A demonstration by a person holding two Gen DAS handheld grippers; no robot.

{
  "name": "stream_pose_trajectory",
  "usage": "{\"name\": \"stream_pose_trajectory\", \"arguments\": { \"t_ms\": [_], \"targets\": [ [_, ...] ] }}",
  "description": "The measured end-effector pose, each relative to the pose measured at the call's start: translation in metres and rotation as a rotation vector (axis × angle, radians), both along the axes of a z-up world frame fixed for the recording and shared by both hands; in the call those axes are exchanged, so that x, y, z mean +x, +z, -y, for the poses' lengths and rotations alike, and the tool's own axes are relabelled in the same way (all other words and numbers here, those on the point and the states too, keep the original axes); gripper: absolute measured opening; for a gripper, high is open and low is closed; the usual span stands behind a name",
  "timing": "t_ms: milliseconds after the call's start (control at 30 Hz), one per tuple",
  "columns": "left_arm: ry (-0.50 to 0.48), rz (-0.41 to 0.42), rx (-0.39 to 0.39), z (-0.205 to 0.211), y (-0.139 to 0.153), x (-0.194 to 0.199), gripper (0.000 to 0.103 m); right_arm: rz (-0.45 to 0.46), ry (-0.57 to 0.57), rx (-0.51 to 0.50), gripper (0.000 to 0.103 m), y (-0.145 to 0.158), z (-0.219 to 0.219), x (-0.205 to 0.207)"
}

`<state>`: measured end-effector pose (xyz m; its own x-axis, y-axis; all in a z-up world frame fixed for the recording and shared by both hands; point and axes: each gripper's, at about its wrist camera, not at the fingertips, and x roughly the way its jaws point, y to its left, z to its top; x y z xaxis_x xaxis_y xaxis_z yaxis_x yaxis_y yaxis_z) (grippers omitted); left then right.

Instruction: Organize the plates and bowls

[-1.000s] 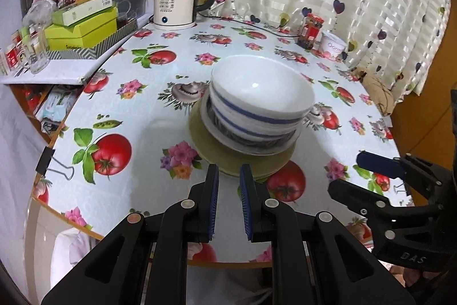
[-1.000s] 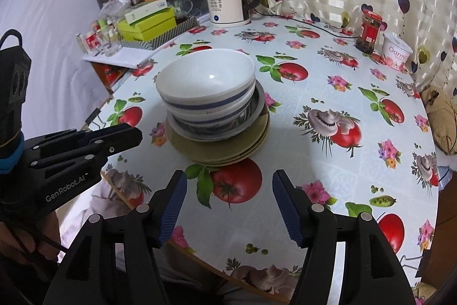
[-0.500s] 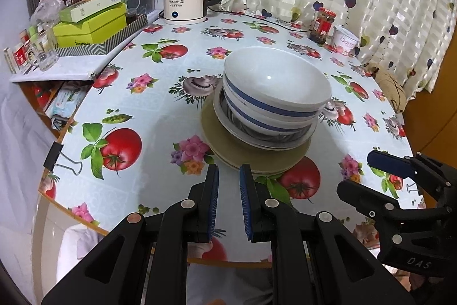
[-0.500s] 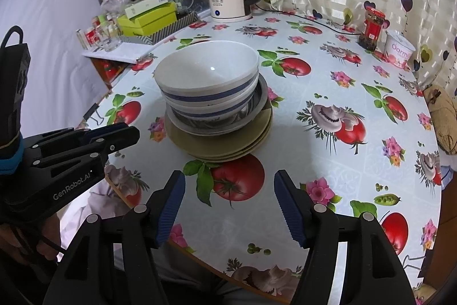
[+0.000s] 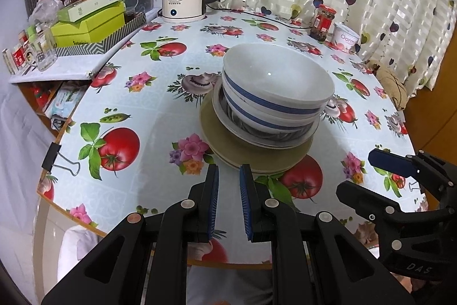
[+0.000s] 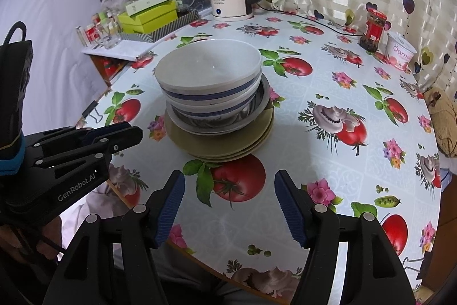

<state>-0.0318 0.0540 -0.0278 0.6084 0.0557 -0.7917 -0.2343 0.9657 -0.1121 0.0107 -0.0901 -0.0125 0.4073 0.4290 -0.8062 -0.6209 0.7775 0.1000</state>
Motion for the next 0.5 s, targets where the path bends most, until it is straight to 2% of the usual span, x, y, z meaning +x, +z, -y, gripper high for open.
{"name": "stream_pose_trajectory", "arguments": {
  "t_ms": [500],
  "targets": [
    [-0.004,-0.004,-0.008,0.0003,-0.0037,0.0004,0.016,-0.004,-0.002,-0.008,0.067,-0.0026,-0.0005,0.002]
  ]
}}
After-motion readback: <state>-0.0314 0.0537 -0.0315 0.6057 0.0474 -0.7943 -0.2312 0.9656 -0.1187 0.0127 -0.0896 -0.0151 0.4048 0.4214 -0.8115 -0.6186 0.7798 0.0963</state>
